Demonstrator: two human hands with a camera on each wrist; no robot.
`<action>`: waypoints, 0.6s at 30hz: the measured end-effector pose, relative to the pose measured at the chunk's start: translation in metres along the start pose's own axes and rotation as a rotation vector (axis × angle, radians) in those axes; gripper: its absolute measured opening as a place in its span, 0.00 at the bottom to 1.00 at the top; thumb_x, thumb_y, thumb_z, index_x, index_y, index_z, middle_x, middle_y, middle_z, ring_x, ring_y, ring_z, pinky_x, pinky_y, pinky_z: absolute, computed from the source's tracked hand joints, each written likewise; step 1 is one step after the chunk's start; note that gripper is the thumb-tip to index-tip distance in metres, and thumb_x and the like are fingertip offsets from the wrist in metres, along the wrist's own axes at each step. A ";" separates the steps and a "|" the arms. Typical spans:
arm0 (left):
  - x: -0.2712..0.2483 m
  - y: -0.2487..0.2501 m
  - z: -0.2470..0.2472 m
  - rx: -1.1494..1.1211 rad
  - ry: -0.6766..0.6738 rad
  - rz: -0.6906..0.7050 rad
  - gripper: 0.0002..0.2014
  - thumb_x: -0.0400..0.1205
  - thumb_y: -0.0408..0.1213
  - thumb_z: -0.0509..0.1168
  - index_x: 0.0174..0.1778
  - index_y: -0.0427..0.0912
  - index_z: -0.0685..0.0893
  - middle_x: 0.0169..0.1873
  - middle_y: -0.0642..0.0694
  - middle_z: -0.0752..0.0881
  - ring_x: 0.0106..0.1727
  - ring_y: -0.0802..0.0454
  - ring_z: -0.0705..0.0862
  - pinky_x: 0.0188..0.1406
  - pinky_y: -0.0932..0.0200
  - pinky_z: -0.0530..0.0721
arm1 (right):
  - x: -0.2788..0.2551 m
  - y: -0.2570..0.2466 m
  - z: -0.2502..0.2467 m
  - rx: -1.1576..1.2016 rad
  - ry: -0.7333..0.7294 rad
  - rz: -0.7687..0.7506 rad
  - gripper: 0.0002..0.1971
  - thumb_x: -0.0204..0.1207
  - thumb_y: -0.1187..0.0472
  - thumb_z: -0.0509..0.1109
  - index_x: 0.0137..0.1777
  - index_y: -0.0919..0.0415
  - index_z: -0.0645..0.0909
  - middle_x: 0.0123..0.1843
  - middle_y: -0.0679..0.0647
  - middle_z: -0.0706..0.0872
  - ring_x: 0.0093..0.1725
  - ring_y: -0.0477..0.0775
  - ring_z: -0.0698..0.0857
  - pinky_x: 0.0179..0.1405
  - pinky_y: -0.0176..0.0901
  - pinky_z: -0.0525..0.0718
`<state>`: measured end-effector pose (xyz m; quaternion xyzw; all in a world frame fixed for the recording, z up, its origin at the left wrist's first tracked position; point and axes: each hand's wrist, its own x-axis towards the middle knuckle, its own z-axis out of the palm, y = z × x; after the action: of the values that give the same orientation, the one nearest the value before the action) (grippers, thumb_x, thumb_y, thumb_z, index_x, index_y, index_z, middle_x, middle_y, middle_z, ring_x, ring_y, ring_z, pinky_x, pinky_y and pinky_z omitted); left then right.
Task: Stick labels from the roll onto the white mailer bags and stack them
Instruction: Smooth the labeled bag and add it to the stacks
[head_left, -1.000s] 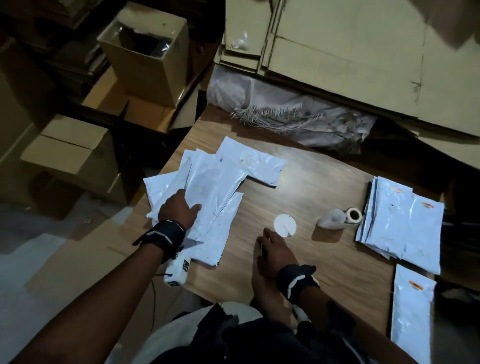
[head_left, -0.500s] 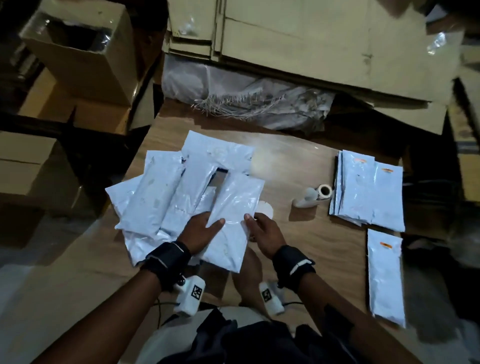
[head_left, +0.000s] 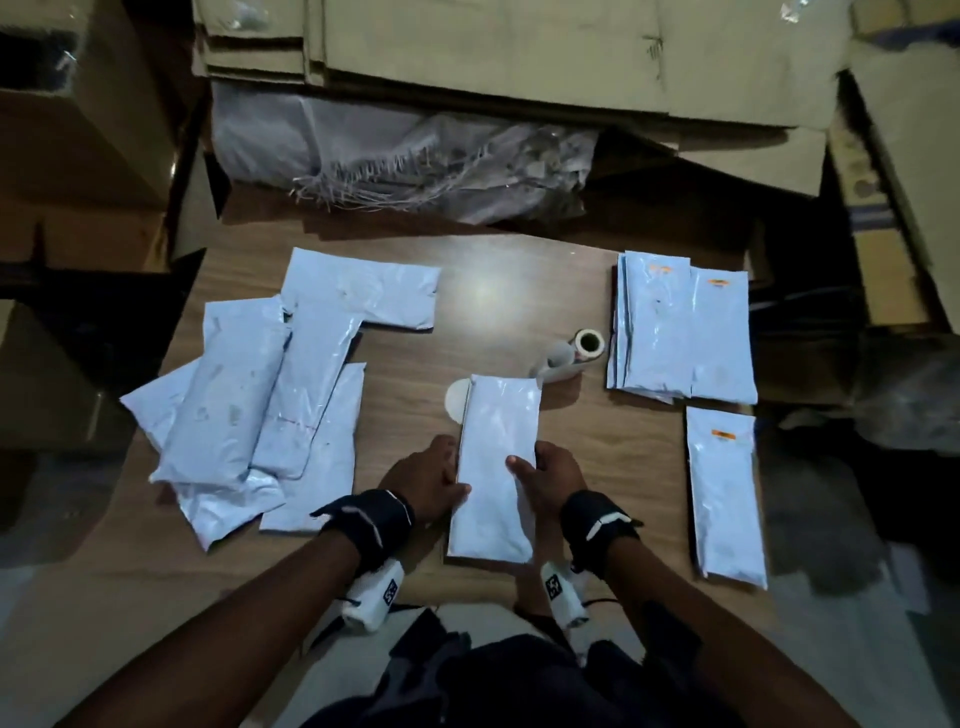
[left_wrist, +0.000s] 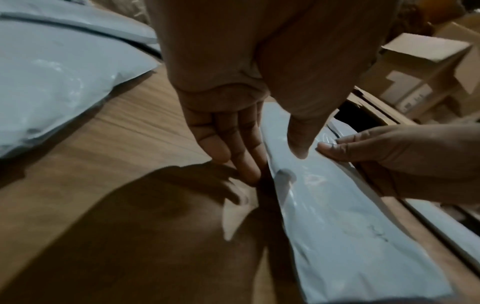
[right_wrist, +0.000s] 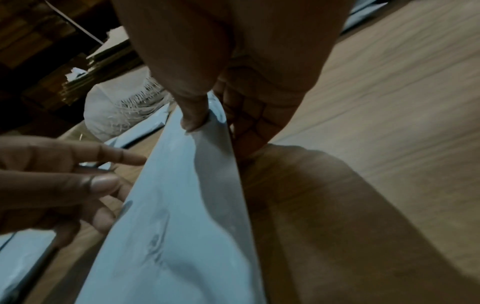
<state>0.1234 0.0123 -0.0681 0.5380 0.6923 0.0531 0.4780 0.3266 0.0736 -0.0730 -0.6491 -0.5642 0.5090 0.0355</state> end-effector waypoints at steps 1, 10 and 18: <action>0.002 0.002 0.000 0.059 -0.005 0.012 0.34 0.77 0.50 0.72 0.76 0.48 0.64 0.58 0.45 0.86 0.57 0.41 0.85 0.54 0.51 0.81 | 0.002 0.001 -0.002 -0.050 -0.004 0.011 0.16 0.77 0.50 0.73 0.61 0.57 0.85 0.57 0.52 0.90 0.53 0.54 0.88 0.49 0.41 0.82; 0.016 0.015 0.001 0.491 0.086 0.119 0.63 0.62 0.66 0.77 0.84 0.44 0.47 0.77 0.37 0.67 0.71 0.36 0.72 0.67 0.41 0.75 | 0.007 -0.003 -0.011 -0.548 0.204 -0.325 0.42 0.66 0.41 0.77 0.77 0.58 0.69 0.78 0.59 0.68 0.77 0.62 0.67 0.74 0.51 0.70; 0.040 0.041 0.010 0.799 -0.092 0.209 0.81 0.52 0.72 0.78 0.83 0.35 0.31 0.81 0.35 0.27 0.82 0.36 0.28 0.80 0.29 0.36 | 0.022 0.003 0.006 -0.945 -0.183 -0.432 0.77 0.49 0.24 0.77 0.83 0.55 0.27 0.85 0.58 0.28 0.81 0.59 0.26 0.83 0.60 0.43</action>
<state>0.1604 0.0569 -0.0729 0.7504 0.5779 -0.1956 0.2542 0.3211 0.0862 -0.0917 -0.4161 -0.8539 0.2348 -0.2064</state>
